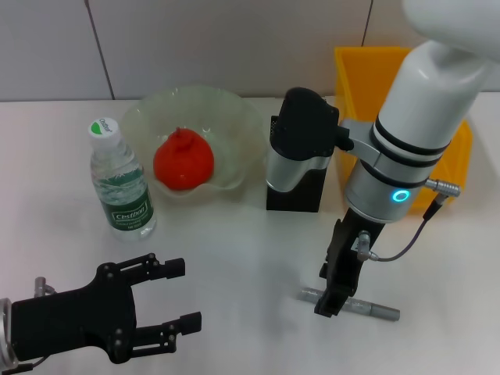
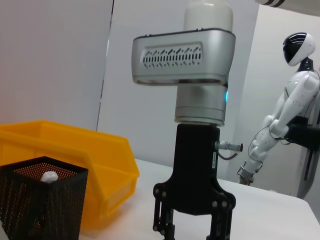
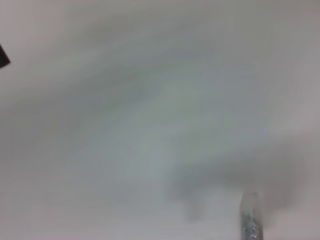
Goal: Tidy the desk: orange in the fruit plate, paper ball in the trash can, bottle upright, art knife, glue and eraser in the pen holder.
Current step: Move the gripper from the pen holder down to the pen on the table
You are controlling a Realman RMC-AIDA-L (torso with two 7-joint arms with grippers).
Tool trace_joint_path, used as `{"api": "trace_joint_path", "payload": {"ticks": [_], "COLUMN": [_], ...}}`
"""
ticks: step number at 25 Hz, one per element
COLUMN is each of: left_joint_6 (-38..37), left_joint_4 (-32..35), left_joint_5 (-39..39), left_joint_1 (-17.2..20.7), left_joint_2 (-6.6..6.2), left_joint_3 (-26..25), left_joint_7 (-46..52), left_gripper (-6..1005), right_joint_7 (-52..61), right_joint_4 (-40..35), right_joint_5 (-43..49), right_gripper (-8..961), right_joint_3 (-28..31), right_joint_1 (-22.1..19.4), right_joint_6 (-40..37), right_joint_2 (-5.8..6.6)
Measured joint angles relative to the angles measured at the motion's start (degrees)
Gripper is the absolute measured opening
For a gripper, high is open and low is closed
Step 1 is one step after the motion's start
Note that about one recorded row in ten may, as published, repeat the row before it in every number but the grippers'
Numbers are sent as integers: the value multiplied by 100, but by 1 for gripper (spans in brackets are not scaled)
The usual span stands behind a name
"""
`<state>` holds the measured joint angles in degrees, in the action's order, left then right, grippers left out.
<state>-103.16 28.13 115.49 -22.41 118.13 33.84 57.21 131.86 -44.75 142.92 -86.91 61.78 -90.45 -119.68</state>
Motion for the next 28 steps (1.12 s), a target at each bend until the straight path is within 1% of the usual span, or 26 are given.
{"api": "trace_joint_path", "payload": {"ticks": [5,11,16,23,28], "left_joint_6": [23,24,21,-3,-10], "left_joint_4": [0,0,0,0,-48], "left_joint_5": [1,7,9,9,6], "left_joint_1": [13,20,26,34,38], "left_joint_2": [0,0,0,0,-1], "left_joint_3": [3,15,43,47,53], "left_joint_7": [0,0,-1,-4,-53], "left_gripper": [785,785,785,785,785], "right_joint_7": [-6,3,4,5,20], "right_joint_4": [181,283,362,417,398], "right_joint_5": [0,-39,-119,-203,-204], "right_gripper": [545,527,513,401,399], "right_joint_3": [-21,-356,-391,-591,-598], "right_joint_1": [1,-52,-78,-104,-118], "right_joint_6": [205,462,569,723,772], "right_joint_2": [-6,-19,-21,-21,-20]}}
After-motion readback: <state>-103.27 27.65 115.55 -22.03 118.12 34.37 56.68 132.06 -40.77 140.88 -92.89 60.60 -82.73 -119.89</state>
